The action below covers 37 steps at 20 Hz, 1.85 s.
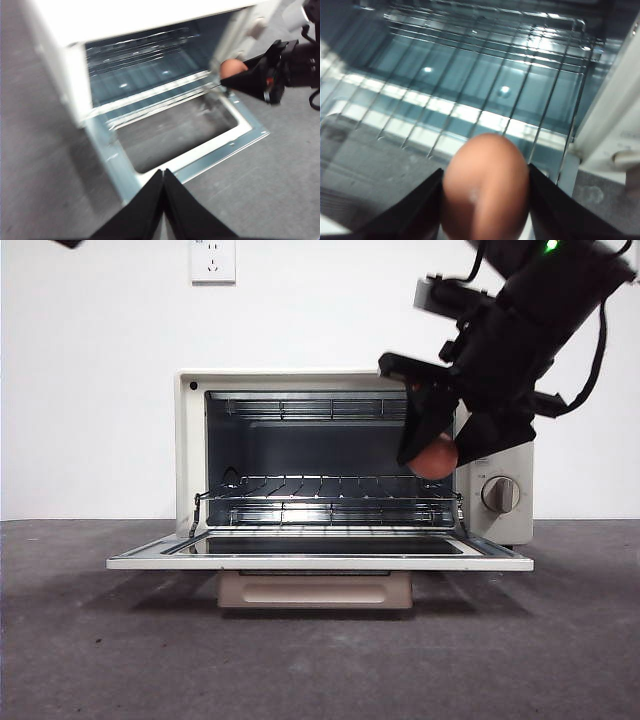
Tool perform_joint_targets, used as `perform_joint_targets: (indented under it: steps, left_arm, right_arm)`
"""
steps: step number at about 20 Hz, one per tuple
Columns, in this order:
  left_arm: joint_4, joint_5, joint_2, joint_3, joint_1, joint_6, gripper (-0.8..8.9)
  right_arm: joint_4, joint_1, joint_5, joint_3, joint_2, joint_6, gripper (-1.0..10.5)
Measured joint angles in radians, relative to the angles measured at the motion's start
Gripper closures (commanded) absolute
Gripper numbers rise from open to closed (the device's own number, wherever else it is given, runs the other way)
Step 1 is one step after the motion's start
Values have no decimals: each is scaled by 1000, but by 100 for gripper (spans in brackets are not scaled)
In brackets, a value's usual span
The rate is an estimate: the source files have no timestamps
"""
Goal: Eggoven
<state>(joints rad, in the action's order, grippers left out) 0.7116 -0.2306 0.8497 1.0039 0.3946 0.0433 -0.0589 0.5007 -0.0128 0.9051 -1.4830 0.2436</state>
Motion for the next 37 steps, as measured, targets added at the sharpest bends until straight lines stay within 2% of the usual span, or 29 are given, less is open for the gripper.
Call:
perform_joint_targets:
  steps: [9,23,24,27,28,37]
  left_arm:
    - [68,0,-126,-67,-24,27,807]
    - [83,0,-146,-67,-24,47,807]
    - [83,0,-146,-67,-24,47,807]
    - [83,0,-146,-67,-24,47,807]
    - [83,0,-146,-67,-24,47,807]
    - [83,0,-142,-67,-24,48,807]
  right_arm:
    - [13,-21,-21,147,-155,0,944]
    - [26,-16,-42,153,-200,27,940]
    - [26,-16,-41,153,-200,27,915]
    - [26,-16,-40,153,-200,27,705]
    - [26,-16,-40,153,-200,29,676]
    - [25,-14,-40,154,-201,50,629]
